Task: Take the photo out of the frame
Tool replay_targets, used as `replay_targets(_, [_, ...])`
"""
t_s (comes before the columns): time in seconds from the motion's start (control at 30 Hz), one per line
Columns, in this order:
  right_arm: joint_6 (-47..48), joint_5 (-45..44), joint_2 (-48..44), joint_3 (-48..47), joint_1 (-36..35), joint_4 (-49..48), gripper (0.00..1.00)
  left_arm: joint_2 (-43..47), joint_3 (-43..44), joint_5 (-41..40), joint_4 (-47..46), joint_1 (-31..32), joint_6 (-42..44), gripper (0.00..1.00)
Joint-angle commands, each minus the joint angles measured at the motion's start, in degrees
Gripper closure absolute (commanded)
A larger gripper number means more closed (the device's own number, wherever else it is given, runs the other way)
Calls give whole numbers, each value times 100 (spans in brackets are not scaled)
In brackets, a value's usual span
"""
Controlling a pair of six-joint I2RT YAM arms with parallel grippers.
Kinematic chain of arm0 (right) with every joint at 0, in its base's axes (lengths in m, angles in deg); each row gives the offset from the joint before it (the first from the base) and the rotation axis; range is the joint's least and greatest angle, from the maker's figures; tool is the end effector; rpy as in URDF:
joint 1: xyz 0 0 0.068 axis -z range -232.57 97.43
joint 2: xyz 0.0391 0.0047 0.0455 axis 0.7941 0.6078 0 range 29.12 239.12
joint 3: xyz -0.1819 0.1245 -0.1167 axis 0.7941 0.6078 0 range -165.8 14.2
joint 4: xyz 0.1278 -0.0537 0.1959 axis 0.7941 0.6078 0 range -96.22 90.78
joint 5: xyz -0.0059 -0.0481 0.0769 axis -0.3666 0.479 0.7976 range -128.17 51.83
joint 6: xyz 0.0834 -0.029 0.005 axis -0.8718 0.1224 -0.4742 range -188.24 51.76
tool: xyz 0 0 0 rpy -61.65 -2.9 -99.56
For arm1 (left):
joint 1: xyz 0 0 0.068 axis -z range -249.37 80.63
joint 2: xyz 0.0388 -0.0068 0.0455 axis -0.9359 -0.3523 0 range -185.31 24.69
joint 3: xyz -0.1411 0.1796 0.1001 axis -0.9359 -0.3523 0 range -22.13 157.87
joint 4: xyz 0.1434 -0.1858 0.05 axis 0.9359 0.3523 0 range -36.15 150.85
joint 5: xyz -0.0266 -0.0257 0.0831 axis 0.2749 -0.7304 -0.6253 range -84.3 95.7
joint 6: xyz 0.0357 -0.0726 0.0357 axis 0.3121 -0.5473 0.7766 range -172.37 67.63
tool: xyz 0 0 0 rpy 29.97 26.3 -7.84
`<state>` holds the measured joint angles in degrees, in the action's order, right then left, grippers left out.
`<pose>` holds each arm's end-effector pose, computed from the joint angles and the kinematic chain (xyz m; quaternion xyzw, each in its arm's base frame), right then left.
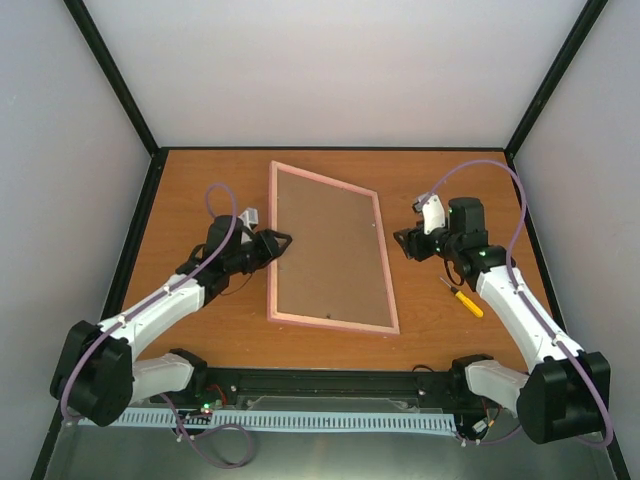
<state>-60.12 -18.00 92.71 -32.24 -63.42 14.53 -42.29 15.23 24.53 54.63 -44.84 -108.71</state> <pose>0.2500 0.0756 0.2293 -0.2217 0.8598 0.1675 0.4285 0.2413 -0.1381 0.2014 -0.1564 0.8456 -0.4261 0.2812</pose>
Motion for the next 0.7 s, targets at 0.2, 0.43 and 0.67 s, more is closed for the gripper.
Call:
replay_targets(0.2, [110, 118, 188, 83, 58, -135, 32, -602, -1005, 1642, -2700, -687, 103, 48])
replay_targets(0.43, [158, 149, 306, 95, 57, -142, 31, -1310, -985, 1479, -2797, -718, 280, 42])
replay_targets(0.67, [266, 120, 388, 76, 59, -117, 30, -1836, -787, 1052, -2430, -720, 511, 32])
